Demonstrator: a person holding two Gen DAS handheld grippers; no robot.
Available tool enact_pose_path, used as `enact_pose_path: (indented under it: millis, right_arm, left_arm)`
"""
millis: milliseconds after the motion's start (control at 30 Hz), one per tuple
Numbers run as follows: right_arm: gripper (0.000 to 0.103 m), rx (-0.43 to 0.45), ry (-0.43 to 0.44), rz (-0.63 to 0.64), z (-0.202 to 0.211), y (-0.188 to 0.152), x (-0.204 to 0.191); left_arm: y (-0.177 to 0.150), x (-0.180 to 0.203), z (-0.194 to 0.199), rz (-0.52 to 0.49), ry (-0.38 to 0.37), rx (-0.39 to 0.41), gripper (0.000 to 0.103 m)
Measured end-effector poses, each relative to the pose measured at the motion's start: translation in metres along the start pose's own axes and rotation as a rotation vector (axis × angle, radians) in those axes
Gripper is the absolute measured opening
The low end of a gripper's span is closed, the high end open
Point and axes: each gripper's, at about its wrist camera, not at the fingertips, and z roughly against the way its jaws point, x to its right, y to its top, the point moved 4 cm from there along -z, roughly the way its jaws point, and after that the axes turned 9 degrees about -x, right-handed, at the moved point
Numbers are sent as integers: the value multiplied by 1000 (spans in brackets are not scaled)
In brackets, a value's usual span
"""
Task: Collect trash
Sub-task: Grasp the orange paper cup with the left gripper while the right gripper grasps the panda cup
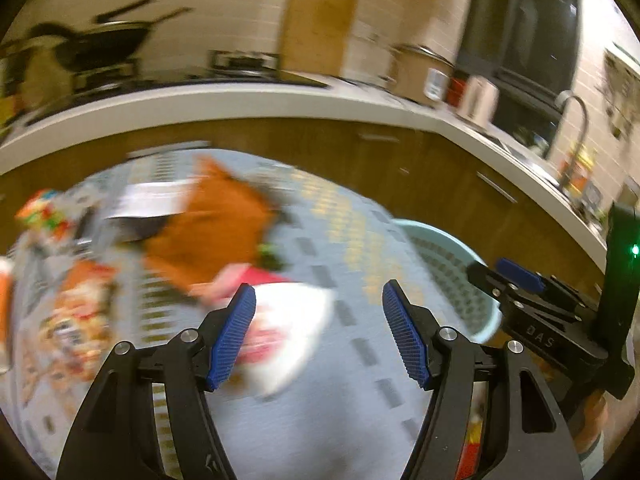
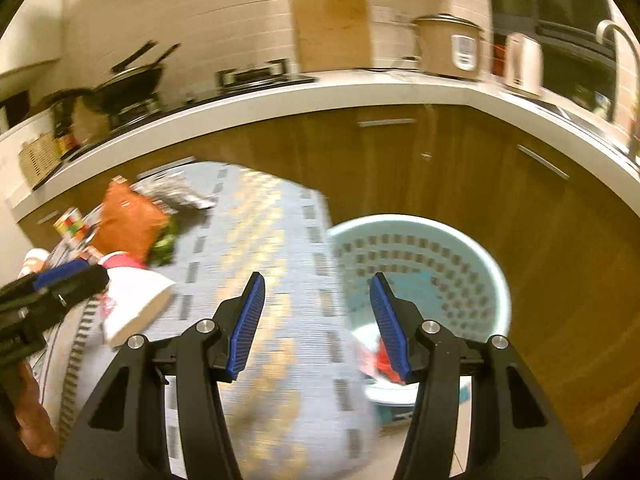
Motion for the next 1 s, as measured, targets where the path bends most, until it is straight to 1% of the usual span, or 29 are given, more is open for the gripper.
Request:
enact_pose_path:
  millis: [133,200,267,300,333,367,433,467,567,633,733,833,900,1000]
  right_arm:
    - [51,-11,36,58,-4,1,-37]
    - [51,-15,46,88,-7,2,-55]
    - [51,-21,56,107,-11,1,-68]
    - [53,-25,63,114,-14,2,-74]
    - [57,-29,72,122,-17,3,-80]
    - [59,-31,79,127,-20,3,-84]
    - [61,-46,99,136,-29,5,-92]
    - [61,-55,111,136,-32,7,-94]
    - [66,-84,150,134,-43,11,-102]
    - [72,-101,180,137,-49,14,-107]
    - [78,-121,205,159,-54,16,-116]
    - [78,-145,222,185,-61,17,-122]
    - [78,-182,240,186,-69,17,-124]
    - [78,-206,276,182,-72,19,-125]
  left_arm:
    - [-5,-63,34,103,109,50,64]
    - [-8,-97,53,167,180,81,67]
    - [-10,-129,71,228,242,112,73]
    - [-10,-142,78,253,270,123,75]
    - [-13,-161,88,288,316,139,80]
    - [-15,-177,94,313,351,147,83]
    - [-18,-206,101,358,406,141,86]
    - [-20,-218,102,379,421,134,86]
    - [-28,-250,98,439,463,99,86]
    - [-32,-264,90,467,468,71,86]
    - [-34,-277,77,500,461,36,86]
    - [-37,-286,67,509,465,19,86]
    - [-39,-288,63,513,478,11,86]
    - [-44,-287,59,518,476,7,86]
